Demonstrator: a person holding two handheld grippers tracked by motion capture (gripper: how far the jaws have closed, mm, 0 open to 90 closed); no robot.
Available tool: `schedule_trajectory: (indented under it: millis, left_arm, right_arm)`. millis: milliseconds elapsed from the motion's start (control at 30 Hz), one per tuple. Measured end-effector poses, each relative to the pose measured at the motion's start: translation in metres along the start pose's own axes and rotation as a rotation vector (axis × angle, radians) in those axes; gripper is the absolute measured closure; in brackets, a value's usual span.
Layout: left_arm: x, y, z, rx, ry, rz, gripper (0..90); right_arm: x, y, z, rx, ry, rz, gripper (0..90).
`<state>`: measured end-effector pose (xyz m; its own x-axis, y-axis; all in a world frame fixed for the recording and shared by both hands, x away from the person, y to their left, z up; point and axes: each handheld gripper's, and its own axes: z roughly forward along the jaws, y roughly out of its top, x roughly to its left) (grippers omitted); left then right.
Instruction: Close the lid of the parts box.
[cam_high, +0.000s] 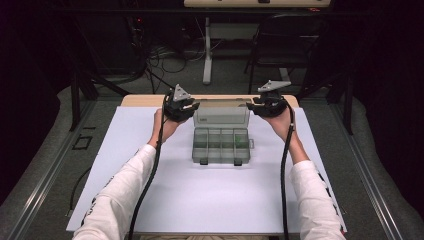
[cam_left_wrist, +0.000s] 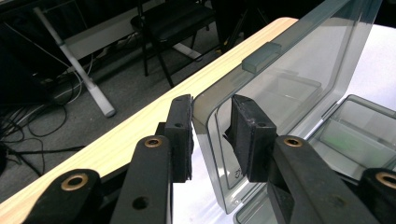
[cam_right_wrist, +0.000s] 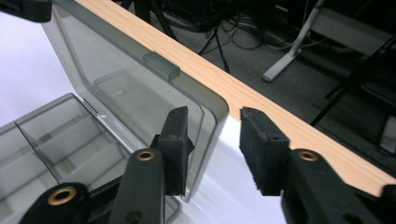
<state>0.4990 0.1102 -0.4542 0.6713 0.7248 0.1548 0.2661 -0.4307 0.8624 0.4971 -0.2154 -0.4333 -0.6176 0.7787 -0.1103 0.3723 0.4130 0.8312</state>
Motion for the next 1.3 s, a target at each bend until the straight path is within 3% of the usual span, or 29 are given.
schedule_trajectory:
  millis: [333,733,1300]
  left_arm:
    - [0.003,-0.001,-0.005,0.002,-0.041,-0.001,72.7]
    - [0.003,-0.005,-0.014,-0.003,-0.095,-0.004,75.0]
    - [-0.005,-0.013,-0.025,0.0,-0.113,0.055,75.3]
  right_arm:
    - [0.002,0.002,0.003,-0.002,0.007,0.029,74.6]
    - [0.013,-0.003,-0.007,-0.004,-0.007,-0.025,75.0]
    - [0.026,-0.013,-0.019,-0.006,-0.007,-0.092,74.5]
